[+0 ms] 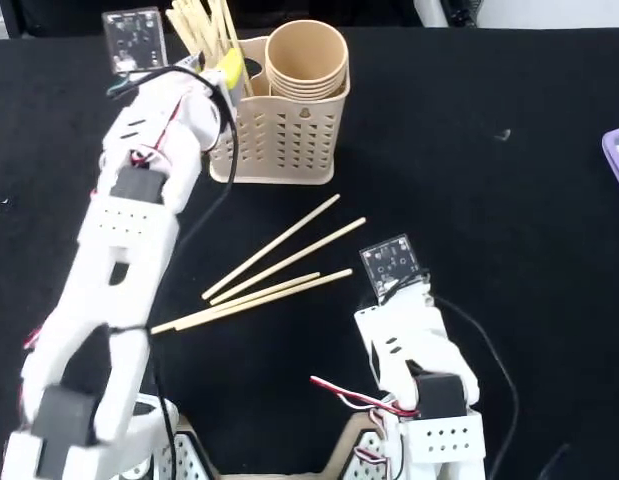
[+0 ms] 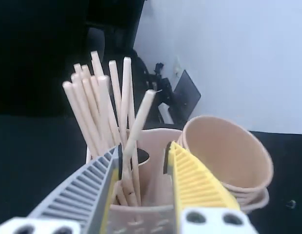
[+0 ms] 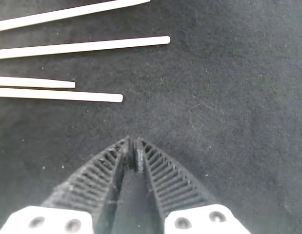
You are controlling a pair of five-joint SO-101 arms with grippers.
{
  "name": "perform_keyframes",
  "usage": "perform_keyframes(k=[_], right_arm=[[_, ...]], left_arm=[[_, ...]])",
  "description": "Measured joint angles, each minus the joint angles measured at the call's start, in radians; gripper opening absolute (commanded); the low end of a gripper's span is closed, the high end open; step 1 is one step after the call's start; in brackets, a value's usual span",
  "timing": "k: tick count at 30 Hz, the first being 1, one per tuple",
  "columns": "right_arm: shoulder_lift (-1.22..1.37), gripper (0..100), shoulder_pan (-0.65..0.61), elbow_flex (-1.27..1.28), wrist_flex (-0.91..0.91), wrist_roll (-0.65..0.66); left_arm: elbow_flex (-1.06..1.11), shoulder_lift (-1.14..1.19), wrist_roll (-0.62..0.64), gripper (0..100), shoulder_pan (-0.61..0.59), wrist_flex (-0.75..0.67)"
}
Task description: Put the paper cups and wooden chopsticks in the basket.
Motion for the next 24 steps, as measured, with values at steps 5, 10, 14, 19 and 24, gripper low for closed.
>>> perform_keyframes(k=[5,10,14,19,24], right_arm=[[0.000,1.2,0.000,0.000,0.000,0.000],[0.000,1.2,0.000,0.000,0.000,0.000],[0.000,1.2,0.000,0.000,0.000,0.000],[0.000,1.2,0.000,0.000,0.000,0.000],[0.000,1.2,0.000,0.000,0.000,0.000]], left_arm=[[0.000,-0.143,0.000,17,0.000,0.247],[0.000,-0.273,-0.098,17,0.000,0.479],[0.000,-0.351,-0.249,17,0.000,0.654],[0.118,-0.387,-0.463,17,-0.002,0.832],[0.365,-0.338,-0.647,18,-0.003,0.848]])
